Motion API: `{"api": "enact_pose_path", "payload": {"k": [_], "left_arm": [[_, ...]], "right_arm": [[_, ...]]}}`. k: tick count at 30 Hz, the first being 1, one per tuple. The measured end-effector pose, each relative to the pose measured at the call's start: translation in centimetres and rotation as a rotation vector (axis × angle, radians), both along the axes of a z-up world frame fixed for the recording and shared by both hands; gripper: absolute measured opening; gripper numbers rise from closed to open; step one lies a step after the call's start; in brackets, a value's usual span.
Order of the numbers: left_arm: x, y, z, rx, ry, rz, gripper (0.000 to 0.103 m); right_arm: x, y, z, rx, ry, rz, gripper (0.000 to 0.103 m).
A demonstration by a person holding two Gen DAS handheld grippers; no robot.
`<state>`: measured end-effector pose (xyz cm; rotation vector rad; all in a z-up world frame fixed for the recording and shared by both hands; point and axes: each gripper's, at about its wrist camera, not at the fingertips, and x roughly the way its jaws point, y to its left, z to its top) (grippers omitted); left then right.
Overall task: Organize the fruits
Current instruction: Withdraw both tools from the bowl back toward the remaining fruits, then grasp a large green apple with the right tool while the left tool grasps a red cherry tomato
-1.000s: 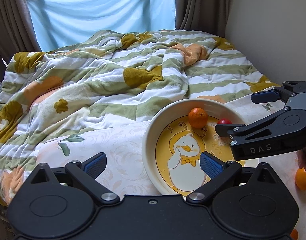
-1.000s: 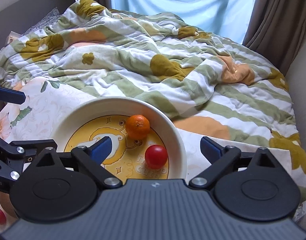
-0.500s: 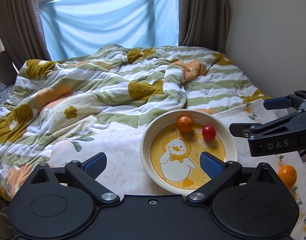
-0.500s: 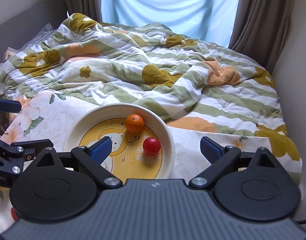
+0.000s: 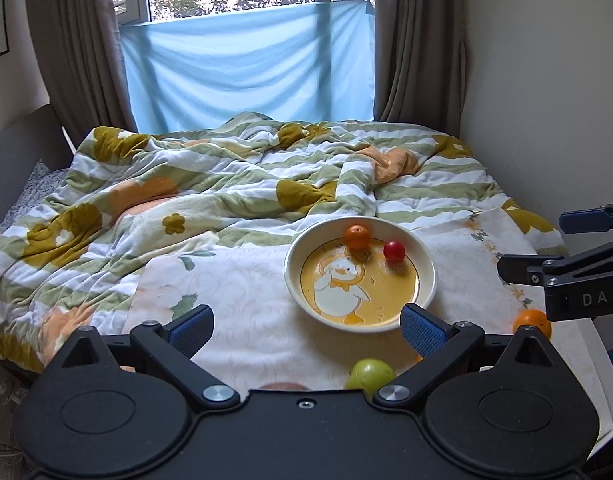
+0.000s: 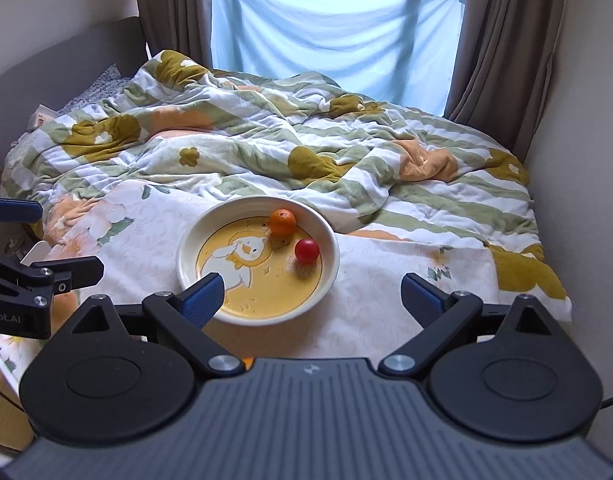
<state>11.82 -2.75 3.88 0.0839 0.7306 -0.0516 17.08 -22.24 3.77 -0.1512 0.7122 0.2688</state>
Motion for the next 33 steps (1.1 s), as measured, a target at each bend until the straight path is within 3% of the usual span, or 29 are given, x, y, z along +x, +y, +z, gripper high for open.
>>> {"api": "enact_pose_path", "payload": {"k": [9,19,25,33], "left_arm": [[-5.7,1.3,-1.2,-0.019,0.02,0.071,0.102],[-9.1,4.6,-4.5,0.009,0.021,0.125,0.102],[-8.7,6.8,-7.3,0.018,0.045,0.1,0.101],[-7.5,8.1,-10.8,0.017,0.067,-0.005,0.099]], "right_arm": [[-5.9,0.1,0.3,0.006,0.002,0.041,0.103],[-9.6,1.8,-1.9,0.015,0.032,0.055,0.103],[-10.3,4.1,-4.1,0.023,0.037,0.051,0.103],[-10.1,7.2,-7.7,0.046,0.059,0.032,0.103]]}}
